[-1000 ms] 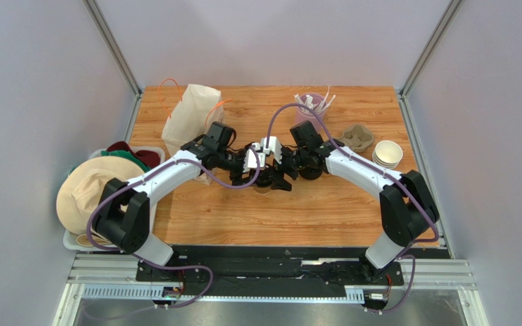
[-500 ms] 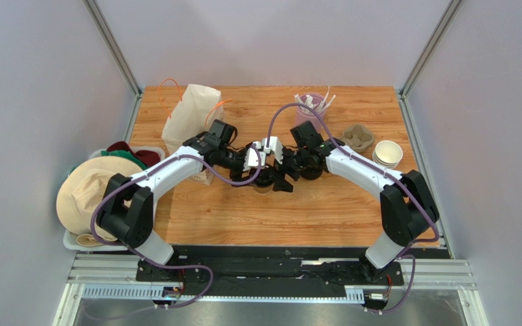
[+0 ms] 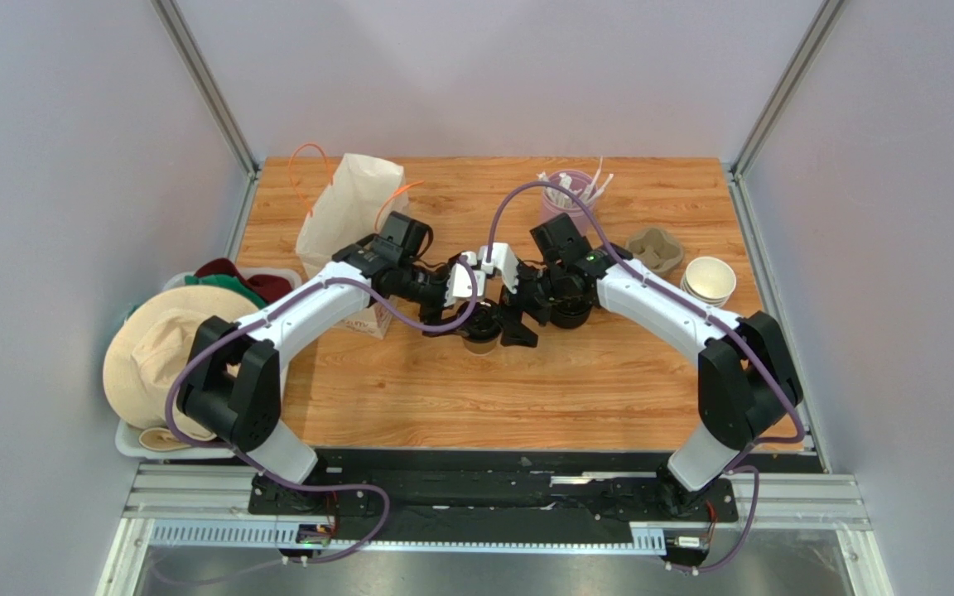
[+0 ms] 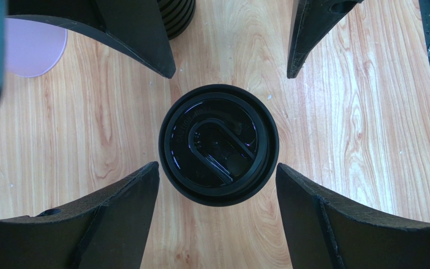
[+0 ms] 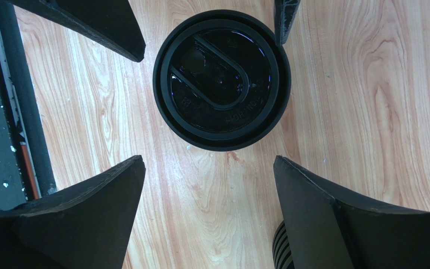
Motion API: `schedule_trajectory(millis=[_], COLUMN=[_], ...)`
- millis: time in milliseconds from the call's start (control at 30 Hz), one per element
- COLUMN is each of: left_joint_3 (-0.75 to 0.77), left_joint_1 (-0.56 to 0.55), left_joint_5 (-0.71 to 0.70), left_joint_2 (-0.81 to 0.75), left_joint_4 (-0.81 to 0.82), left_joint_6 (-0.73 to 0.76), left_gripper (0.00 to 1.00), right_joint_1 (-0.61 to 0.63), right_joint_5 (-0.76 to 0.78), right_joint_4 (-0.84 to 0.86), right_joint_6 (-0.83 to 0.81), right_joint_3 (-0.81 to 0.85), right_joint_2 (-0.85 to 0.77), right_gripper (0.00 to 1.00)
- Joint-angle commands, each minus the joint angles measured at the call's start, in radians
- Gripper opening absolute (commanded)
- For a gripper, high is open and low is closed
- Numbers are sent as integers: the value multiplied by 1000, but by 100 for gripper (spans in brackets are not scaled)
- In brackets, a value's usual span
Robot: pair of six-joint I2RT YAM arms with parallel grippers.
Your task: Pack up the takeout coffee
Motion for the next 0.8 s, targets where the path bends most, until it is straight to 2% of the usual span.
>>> schedule_trajectory(millis=[0, 67, 200, 367, 433, 600, 767], left_joint_3=[19, 15, -11, -71, -65, -60, -94], left_joint_1=[-24, -22, -21, 24, 53, 59, 84], left_joint_5=[-144, -130, -119, -76, -24, -10, 39], left_joint_2=[58, 50, 44, -19, -34, -31, -63], left_joint_4=[-14, -5, 38, 163, 164, 153, 187], left_joint_6=[-70, -87, -120, -218, -252, -257, -275], left_gripper=[85, 84, 81, 82, 83, 84, 85], right_joint_1=[91, 94, 96, 81, 62, 18, -41], right_joint_5=[-147, -160, -172, -170, -180, -236, -345], right_joint_4=[89, 100, 112, 150, 156, 173, 205], right_joint_6=[-49, -43, -21, -4, 5, 42, 97], right_joint_3=[95, 93, 101, 73, 68, 61, 44], right_joint_2=[-9, -9, -2, -15, -20, -46, -64], right_gripper=[89, 88, 73, 74, 74, 75, 77])
